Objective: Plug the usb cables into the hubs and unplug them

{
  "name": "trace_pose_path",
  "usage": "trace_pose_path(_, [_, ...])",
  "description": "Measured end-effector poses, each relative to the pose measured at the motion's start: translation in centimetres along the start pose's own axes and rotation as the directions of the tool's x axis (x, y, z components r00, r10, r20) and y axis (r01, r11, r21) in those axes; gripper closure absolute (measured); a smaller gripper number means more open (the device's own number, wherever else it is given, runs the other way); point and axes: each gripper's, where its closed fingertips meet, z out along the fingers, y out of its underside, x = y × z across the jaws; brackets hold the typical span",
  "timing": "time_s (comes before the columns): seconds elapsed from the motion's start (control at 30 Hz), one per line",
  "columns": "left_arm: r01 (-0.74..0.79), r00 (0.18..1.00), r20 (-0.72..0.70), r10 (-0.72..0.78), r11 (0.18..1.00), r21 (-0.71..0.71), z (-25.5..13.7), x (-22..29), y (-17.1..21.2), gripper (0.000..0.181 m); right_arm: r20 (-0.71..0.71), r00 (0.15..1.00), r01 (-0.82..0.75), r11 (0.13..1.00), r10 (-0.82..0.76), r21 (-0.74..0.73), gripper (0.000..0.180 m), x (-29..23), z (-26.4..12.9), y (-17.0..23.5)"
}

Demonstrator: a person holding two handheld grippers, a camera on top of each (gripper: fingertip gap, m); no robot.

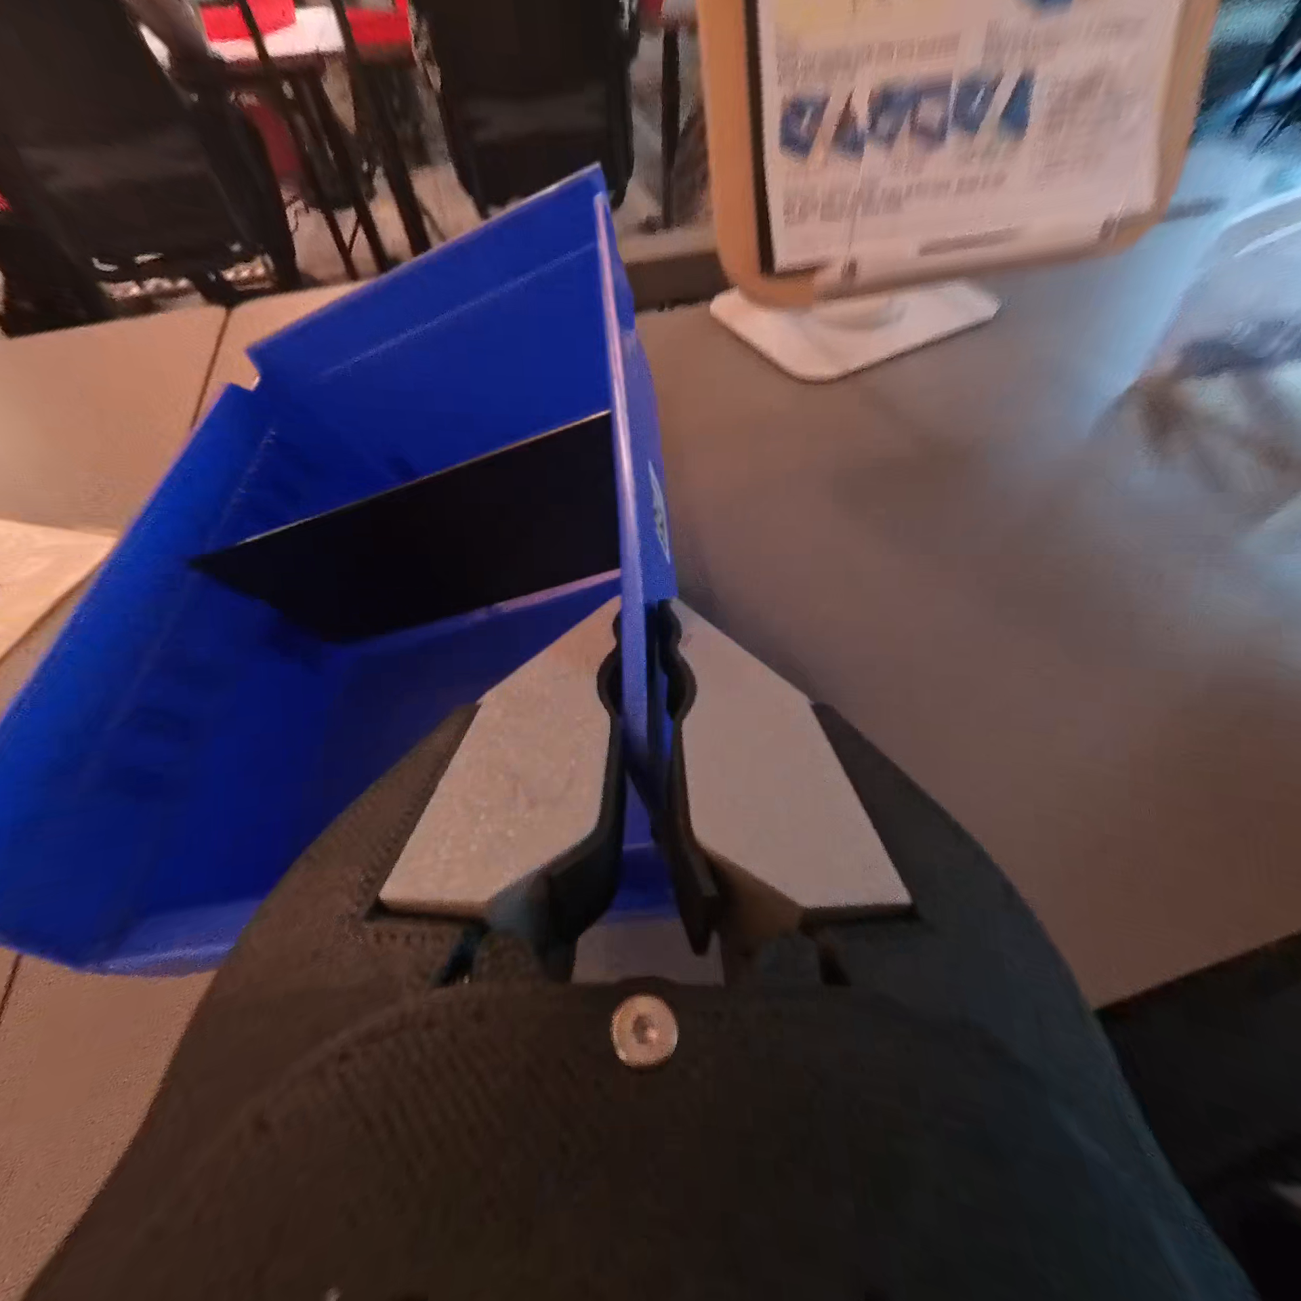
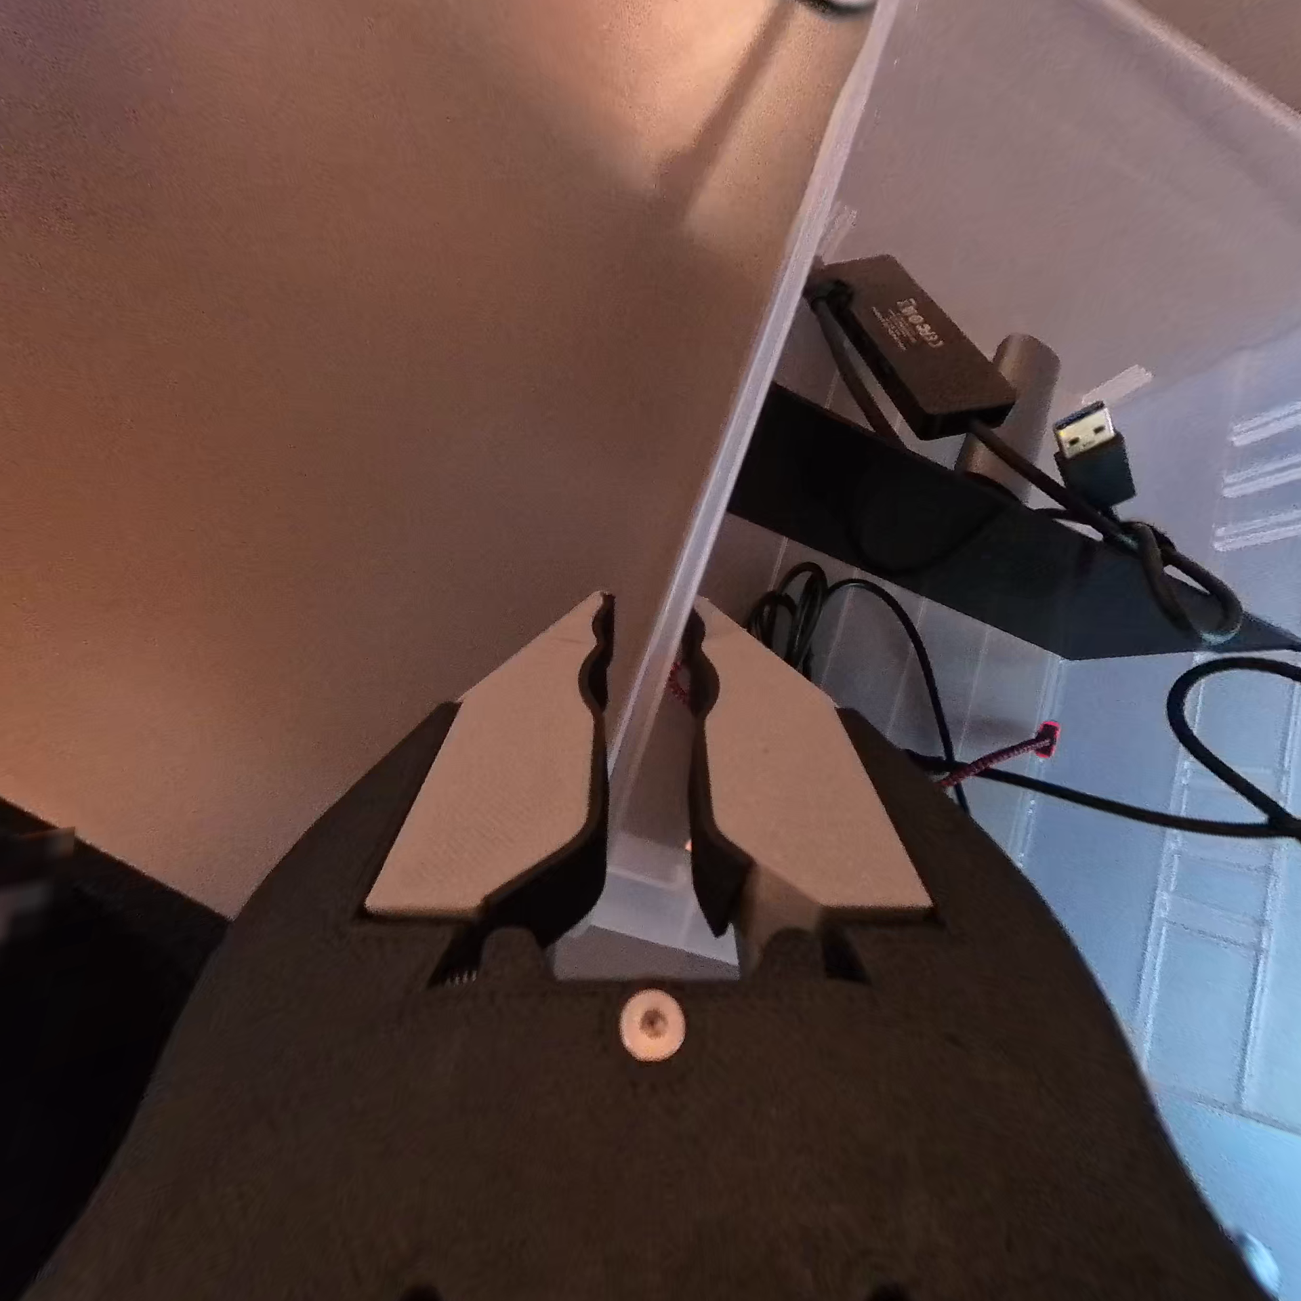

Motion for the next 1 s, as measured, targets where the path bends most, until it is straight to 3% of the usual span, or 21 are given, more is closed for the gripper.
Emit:
trace_pose_path(0.23, [-0.052, 0.996, 0.074, 0.042, 0.99, 0.13, -3.4, -0.5, -3.3, 0.179, 0.226, 0.974, -0.025, 0.992, -0.004, 0.125, 0.152, -15.2, 2.7, -8.5])
trace_pose_path(0.3, [-0.071, 0.994, 0.092, 0.057, 0.984, 0.164, -4.2, -0.2, -4.1, 0.179, 0.347, 0.937, -0.019, 0.987, -0.038, 0.158, 0.127, -21.7, 3.4, -11.6])
trace_pose_path(0.43, [-0.089, 0.993, 0.096, 0.064, 0.958, 0.274, -5.5, 0.4, -6.1, 0.178, 0.425, 0.886, 0.091, 0.97, -0.183, 0.228, 0.094, -33.1, 5.0, -17.1])
trace_pose_path(0.53, [-0.083, 0.994, 0.102, 0.049, 0.928, 0.363, -6.8, 0.4, -7.3, 0.178, 0.44, 0.861, 0.123, 0.943, -0.256, 0.308, 0.107, -37.8, 3.5, -19.4])
trace_pose_path(0.67, [-0.143, 0.986, 0.142, 0.092, 0.899, 0.413, -7.9, 1.2, -8.7, 0.179, 0.47, 0.828, 0.084, 0.897, -0.306, 0.435, 0.106, -38.3, -1.7, -19.7])
trace_pose_path(0.7, [-0.167, 0.983, 0.143, 0.117, 0.895, 0.413, -7.9, 1.9, -9.0, 0.179, 0.478, 0.813, 0.093, 0.884, -0.333, 0.458, 0.098, -37.8, -3.0, -19.2])
trace_pose_path(0.83, [-0.207, 0.978, 0.064, 0.199, 0.88, 0.428, -7.5, 6.1, -10.3, 0.179, 0.496, 0.796, 0.008, 0.824, -0.348, 0.566, 0.092, -33.7, -8.6, -18.3])
trace_pose_path(1.0, [-0.258, 0.939, -0.097, 0.33, 0.862, 0.436, -5.6, 14.7, -10.7, 0.178, 0.364, 0.873, 0.03, 0.781, -0.324, 0.624, 0.091, -25.3, -11.6, -15.5])
